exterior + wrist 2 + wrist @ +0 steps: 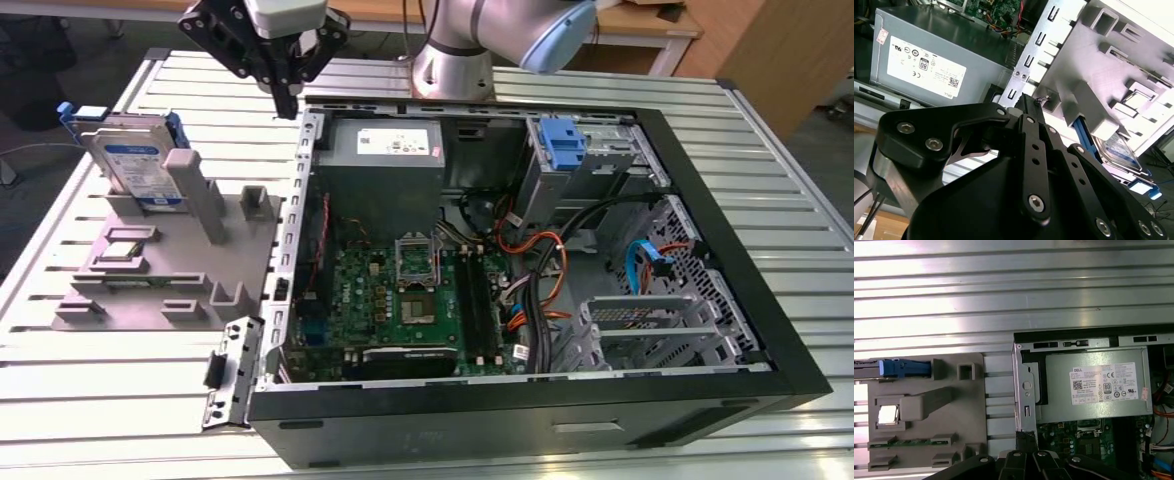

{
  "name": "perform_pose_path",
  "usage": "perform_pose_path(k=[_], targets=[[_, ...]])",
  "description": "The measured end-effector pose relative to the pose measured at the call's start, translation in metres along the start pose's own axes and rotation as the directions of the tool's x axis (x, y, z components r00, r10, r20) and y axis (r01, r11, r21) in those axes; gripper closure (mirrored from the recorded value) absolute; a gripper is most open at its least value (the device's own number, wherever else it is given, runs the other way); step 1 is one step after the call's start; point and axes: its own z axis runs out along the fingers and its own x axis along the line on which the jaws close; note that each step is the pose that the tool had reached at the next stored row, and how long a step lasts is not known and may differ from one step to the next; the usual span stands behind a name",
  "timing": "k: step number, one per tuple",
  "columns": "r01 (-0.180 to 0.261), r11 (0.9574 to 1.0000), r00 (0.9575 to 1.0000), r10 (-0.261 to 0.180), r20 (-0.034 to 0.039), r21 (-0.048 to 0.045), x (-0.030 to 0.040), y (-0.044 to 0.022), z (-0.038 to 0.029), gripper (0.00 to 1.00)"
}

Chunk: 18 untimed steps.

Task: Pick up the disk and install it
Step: 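Reach for the disk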

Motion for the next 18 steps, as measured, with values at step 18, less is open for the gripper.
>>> perform_pose_path(k=[18], targets=[[0.000, 1.0000, 1.0000, 0.000, -0.0001, 0.0000, 0.0112, -0.0009, -0.0001, 0.89]])
